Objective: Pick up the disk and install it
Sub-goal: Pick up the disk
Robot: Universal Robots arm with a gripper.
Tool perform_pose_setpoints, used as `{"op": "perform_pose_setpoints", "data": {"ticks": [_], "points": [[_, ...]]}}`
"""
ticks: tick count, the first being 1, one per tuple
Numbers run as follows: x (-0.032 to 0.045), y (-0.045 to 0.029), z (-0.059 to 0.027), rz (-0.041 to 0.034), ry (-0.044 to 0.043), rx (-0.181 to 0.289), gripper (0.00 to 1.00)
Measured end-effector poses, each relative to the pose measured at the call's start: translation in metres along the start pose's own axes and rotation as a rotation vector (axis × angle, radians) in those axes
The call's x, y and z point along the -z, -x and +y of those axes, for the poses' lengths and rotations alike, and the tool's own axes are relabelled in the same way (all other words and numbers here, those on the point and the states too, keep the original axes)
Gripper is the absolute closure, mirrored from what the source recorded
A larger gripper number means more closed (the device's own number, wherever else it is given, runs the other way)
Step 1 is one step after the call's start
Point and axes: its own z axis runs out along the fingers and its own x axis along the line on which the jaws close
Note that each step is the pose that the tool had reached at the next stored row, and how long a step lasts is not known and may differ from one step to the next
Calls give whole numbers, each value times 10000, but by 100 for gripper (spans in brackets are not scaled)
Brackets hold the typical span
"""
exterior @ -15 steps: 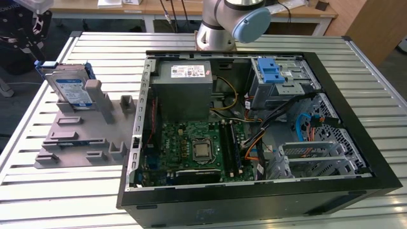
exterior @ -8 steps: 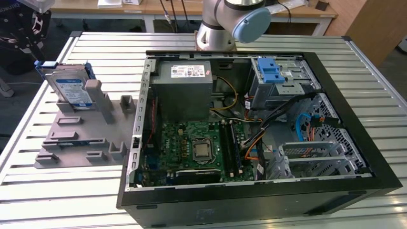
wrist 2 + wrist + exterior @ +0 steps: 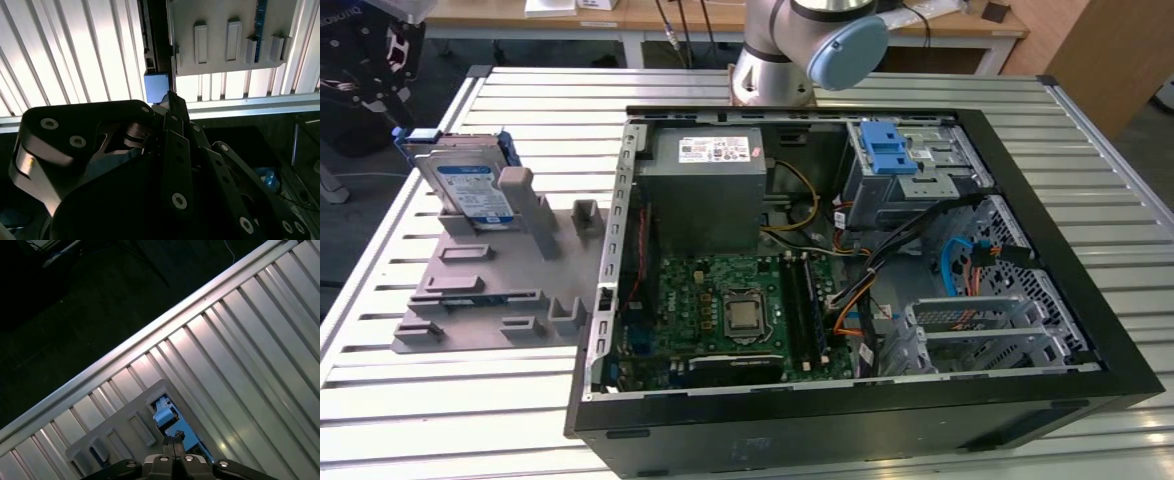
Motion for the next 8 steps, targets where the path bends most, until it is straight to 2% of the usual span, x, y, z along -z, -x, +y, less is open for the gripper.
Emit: {"op": "perform_pose_setpoints", "data": {"ticks": [8], "points": [[-3,0,0,32,17,737,89]]}}
